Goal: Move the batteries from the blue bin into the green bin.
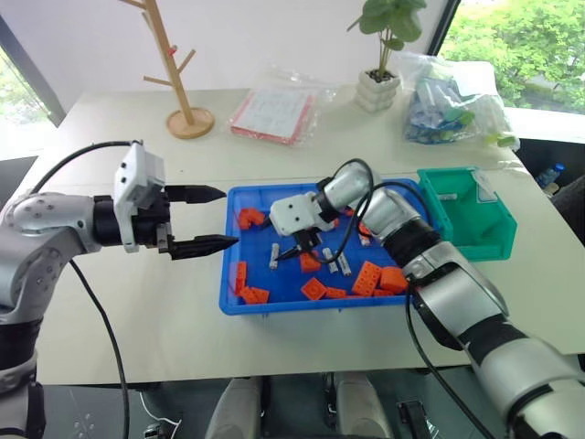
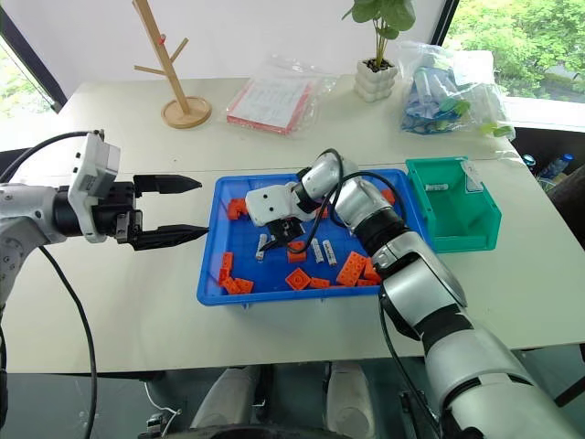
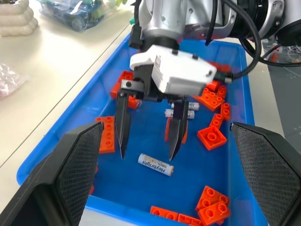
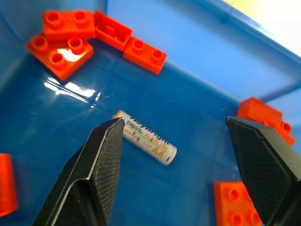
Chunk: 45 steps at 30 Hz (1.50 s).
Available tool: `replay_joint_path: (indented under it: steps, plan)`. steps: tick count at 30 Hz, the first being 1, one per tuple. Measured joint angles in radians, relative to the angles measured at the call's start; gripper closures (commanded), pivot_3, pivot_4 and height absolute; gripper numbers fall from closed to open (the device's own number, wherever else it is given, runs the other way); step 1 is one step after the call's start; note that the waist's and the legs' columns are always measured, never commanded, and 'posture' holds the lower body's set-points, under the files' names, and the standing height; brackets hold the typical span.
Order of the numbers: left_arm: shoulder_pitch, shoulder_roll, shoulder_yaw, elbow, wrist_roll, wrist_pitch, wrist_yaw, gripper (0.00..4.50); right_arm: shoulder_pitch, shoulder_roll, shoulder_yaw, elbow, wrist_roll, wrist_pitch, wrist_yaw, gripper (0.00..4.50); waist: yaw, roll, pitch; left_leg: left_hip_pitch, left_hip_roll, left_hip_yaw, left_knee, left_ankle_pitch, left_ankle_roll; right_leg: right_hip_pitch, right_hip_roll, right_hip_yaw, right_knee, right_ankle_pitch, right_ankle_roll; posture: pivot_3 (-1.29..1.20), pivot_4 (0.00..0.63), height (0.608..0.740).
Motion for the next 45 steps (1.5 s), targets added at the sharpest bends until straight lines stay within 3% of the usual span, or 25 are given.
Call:
replay_joint_path:
  steps: [10, 18, 28, 29, 32, 33, 39, 45]
  plan:
    - [0.026, 0.001, 0.04, -0.04, -0.026, 0.021, 0.037, 0.0, -0.034, 0.021, 0.004, 0.188, -0.066, -0.194, -0.035, 0.96, -0.005, 0.0, 0.0, 0.0, 0.0, 0.0, 0.0, 0.0, -0.001, 0.0, 0.001, 0.001, 0.0, 0.0, -0.001, 0.0, 0.15, 0.692]
    - [0.028, 0.001, 0.04, -0.041, -0.033, 0.02, 0.041, 0.0, -0.044, 0.092, -0.027, 0.228, -0.052, -0.151, -0.048, 0.96, -0.006, 0.0, 0.0, 0.0, 0.001, 0.0, 0.0, 0.001, -0.001, -0.001, 0.003, 0.002, 0.001, 0.001, -0.002, 0.0, 0.15, 0.692]
    - [0.018, 0.001, 0.027, -0.024, -0.019, 0.016, 0.03, 0.0, 0.072, 0.051, -0.116, -0.113, 0.088, 0.33, 0.045, 0.96, -0.003, 0.0, 0.0, 0.0, 0.002, 0.0, 0.0, 0.001, -0.002, -0.002, 0.003, 0.004, 0.001, 0.001, -0.002, 0.0, 0.15, 0.692]
    - [0.006, 0.001, 0.025, -0.019, -0.016, 0.016, 0.028, 0.0, 0.082, 0.05, -0.117, -0.141, 0.089, 0.385, 0.038, 0.96, -0.003, 0.0, 0.0, 0.0, 0.002, 0.0, 0.0, 0.001, -0.002, -0.002, 0.003, 0.004, 0.001, 0.001, -0.002, 0.0, 0.15, 0.692]
    - [-0.024, 0.001, 0.017, -0.009, -0.013, 0.016, 0.021, 0.0, 0.119, 0.048, -0.138, -0.249, 0.113, 0.551, 0.001, 0.12, -0.003, 0.0, 0.0, 0.0, 0.002, 0.0, 0.0, 0.001, -0.002, -0.002, 0.003, 0.004, 0.001, 0.001, -0.002, 0.0, 0.15, 0.692]
    - [-0.031, 0.001, 0.01, -0.003, -0.012, 0.016, 0.017, 0.0, 0.141, 0.045, -0.147, -0.293, 0.127, 0.607, -0.01, 0.05, -0.002, 0.0, 0.0, 0.0, 0.002, 0.0, 0.0, 0.001, -0.002, -0.002, 0.003, 0.004, 0.001, 0.001, -0.002, 0.0, 0.15, 0.692]
    - [-0.059, 0.001, -0.013, 0.037, -0.001, 0.016, -0.009, 0.0, 0.277, 0.049, -0.155, -0.482, 0.145, 0.824, -0.132, 0.05, 0.0, 0.0, 0.0, 0.0, 0.002, 0.001, 0.0, 0.001, -0.002, -0.002, 0.003, 0.004, 0.001, 0.002, -0.003, 0.0, 0.15, 0.692]
    - [-0.083, 0.001, -0.033, 0.052, 0.013, 0.015, -0.031, 0.0, 0.307, 0.093, -0.155, -0.514, 0.16, 0.887, -0.243, 0.05, -0.003, 0.0, 0.0, 0.0, 0.002, 0.001, 0.0, 0.001, -0.002, -0.002, 0.004, 0.004, 0.001, 0.002, -0.003, 0.0, 0.15, 0.692]
